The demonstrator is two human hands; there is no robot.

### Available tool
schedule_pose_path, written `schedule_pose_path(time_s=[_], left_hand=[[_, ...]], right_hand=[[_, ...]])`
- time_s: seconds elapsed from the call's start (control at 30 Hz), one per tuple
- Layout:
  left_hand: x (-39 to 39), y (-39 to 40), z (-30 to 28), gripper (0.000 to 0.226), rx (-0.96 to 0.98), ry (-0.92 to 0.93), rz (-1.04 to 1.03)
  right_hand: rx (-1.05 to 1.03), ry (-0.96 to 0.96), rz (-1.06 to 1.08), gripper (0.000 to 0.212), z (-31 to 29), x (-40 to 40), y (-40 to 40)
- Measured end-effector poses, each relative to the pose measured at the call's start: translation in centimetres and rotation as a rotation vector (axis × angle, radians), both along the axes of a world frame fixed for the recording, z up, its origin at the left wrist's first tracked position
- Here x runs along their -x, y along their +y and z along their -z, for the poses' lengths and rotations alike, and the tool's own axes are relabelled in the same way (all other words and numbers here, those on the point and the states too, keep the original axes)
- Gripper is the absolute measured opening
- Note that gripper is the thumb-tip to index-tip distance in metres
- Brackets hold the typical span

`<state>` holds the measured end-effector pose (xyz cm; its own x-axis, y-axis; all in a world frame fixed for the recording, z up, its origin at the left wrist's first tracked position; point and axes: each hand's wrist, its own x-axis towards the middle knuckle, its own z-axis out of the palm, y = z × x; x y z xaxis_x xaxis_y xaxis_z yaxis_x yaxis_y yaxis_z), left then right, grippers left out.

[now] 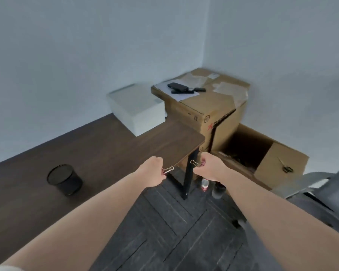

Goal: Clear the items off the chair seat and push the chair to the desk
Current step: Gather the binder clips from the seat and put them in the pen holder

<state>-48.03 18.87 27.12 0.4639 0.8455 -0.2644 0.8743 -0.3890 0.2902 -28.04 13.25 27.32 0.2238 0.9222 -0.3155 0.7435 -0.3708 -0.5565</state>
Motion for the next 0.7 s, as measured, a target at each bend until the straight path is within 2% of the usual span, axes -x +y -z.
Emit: schedule_pose_path(time_s=[0.17, 0.3, 0.5, 0.7], left_hand=[[13.7, -0.9, -0.5, 0.029, 0.017, 0.032, -0.275], [21.0, -0.7, -0.7, 0.032, 0.018, 0.043, -0.455], [27.3, 1.8, 0.1, 0.029, 0.003, -0.066, -0.707], [30.5, 6.3, 2.1, 0.025, 0.032, -0.048, -0.853]], right_hand=[[0.017, 0.070, -0.242, 0.023, -0.8, 13.1, 3.4], [0.010, 0.060, -0.416, 0.023, -1.4, 20.7, 5.9], [-0.026, 0.010, -0.569, 0.024, -0.9, 28.1, 11.6], [0.037, 0.036, -0.684, 0.027, 1.2, 34.4, 18.2]])
